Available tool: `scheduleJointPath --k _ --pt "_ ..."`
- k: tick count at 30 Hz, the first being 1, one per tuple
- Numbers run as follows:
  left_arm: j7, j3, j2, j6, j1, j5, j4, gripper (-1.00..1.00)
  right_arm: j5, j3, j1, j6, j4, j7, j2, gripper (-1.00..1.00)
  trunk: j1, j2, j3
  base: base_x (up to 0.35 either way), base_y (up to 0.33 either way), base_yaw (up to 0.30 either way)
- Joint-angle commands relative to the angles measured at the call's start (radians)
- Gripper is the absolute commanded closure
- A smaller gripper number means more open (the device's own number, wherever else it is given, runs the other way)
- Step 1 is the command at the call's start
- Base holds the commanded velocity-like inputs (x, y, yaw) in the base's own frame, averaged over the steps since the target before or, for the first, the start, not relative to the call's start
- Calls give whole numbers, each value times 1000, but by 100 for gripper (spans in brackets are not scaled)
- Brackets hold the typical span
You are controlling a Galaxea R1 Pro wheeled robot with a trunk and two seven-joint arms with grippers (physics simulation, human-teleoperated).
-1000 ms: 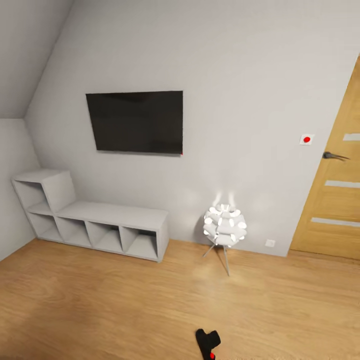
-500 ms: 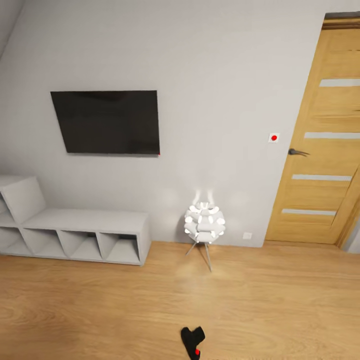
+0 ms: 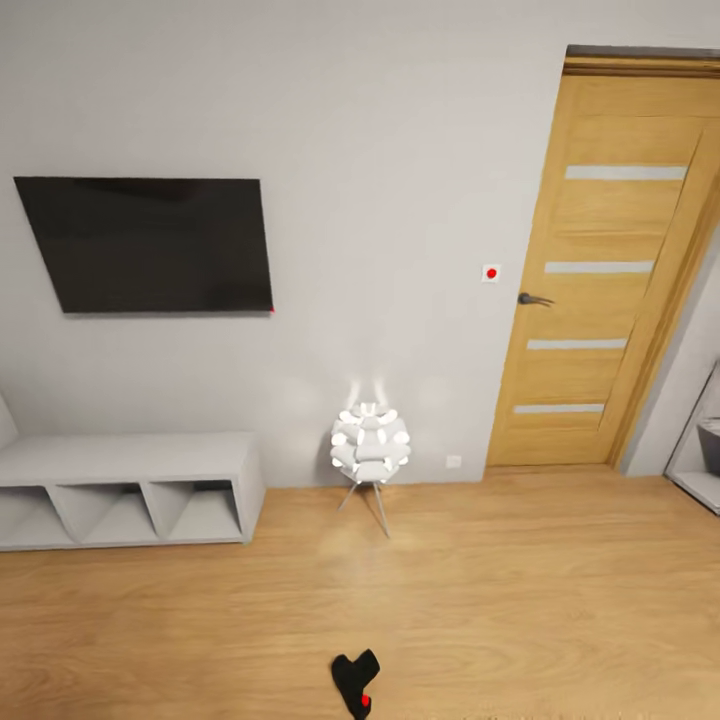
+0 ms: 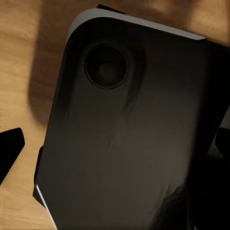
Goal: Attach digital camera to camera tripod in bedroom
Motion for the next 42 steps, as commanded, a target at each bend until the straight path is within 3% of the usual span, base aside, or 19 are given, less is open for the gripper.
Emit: scheduleJointPath --k 1,21,28,29,34,42 --pt "0 2 0 -1 1 4 -2 -100 -11 8 -1 -5 3 6 0 -100 0 0 -1 0 0 -281" --pt "0 1 1 -1 1 6 -2 -100 -10 8 -1 -6 3 6 -1 -100 0 0 -1 0 0 -244" --pt "0 -3 4 -1 1 40 -2 -100 -8 10 -1 -8 3 6 1 -100 0 0 -1 0 0 -20" --pt "0 -4 7 -1 1 68 -4 -100 -7 13 -1 -8 2 6 2 -100 0 0 -1 0 0 -4" --pt "0 -6 19 0 1 115 -30 -100 -6 14 -1 -8 2 6 4 -100 0 0 -1 67 0 -2" --pt "0 -7 22 0 1 130 -43 -100 -6 13 -2 -8 2 6 5 -100 0 0 -1 260 0 0"
